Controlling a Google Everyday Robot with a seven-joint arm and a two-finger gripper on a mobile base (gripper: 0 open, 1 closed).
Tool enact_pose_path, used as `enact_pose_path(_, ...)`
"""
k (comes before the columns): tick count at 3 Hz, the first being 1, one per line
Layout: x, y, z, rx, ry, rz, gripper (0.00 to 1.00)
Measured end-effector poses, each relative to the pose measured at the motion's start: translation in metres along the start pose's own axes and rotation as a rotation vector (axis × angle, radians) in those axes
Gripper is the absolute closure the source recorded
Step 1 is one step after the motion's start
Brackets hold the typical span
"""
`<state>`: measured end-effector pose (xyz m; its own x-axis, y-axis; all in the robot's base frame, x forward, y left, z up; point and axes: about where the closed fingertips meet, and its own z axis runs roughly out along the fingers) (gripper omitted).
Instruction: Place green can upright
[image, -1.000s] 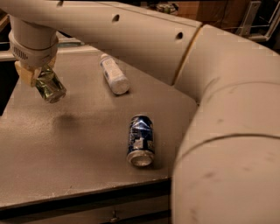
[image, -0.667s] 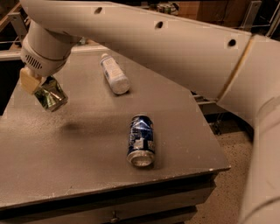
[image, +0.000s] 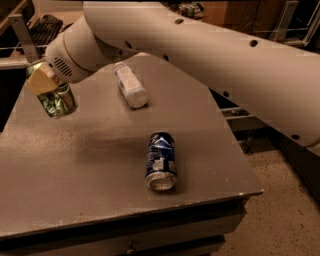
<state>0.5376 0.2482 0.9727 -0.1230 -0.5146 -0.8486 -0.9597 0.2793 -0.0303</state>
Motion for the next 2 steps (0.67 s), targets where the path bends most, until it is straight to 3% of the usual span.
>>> enact_pose_path(1, 0.002, -0.001, 0.001, 0.001, 0.009, 0.0, 1.0)
enact_pose_path(2, 0.004, -0.014, -0.018, -0.005, -0.03, 0.003, 1.0)
